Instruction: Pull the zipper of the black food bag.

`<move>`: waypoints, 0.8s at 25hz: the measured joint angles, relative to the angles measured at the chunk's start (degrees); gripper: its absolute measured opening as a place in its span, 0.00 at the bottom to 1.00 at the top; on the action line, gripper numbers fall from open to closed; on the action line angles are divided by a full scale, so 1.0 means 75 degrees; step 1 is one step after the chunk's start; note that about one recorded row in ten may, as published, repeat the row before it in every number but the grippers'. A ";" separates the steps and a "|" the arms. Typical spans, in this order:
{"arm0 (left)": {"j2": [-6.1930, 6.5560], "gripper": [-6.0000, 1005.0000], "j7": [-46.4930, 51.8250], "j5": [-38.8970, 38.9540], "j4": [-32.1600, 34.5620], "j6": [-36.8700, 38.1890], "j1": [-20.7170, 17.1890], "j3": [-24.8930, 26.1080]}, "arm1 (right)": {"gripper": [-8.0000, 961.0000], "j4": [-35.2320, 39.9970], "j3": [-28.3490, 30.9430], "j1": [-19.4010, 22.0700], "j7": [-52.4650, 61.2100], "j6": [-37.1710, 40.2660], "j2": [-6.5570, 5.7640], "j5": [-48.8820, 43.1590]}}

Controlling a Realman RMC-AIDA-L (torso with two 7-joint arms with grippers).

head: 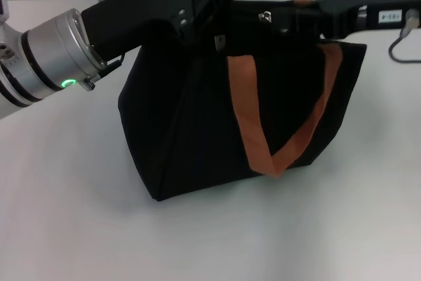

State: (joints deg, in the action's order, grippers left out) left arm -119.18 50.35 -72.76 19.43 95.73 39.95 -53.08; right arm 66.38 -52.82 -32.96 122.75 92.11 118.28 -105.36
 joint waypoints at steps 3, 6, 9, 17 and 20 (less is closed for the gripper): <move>0.0000 0.04 0.0000 0.0031 0.0000 0.0011 0.0002 -0.0005 | 0.01 -0.0053 0.0073 -0.0166 0.0245 0.0011 -0.0099 -0.0034; 0.0000 0.04 0.0000 0.0062 0.0000 0.0014 0.0003 -0.0008 | 0.01 -0.0126 0.0060 -0.0279 0.0380 0.0008 -0.0142 -0.0072; 0.0001 0.04 0.0000 0.0077 0.0000 0.0022 0.0005 -0.0002 | 0.01 -0.0228 0.0051 -0.0436 0.0564 -0.0025 -0.0173 -0.0236; 0.0001 0.05 0.0000 0.0082 0.0055 0.0031 -0.0011 0.0000 | 0.01 -0.0151 0.0072 -0.0982 0.1591 0.0162 -0.0386 -0.1196; 0.0001 0.05 0.0000 0.0084 0.0059 0.0031 -0.0014 -0.0007 | 0.01 0.0001 0.0067 -0.1241 0.2111 0.0231 -0.0446 -0.1686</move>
State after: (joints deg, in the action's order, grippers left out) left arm -119.18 50.36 -72.13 19.87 95.97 39.85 -53.14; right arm 66.38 -52.32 -42.27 138.58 93.84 114.93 -118.00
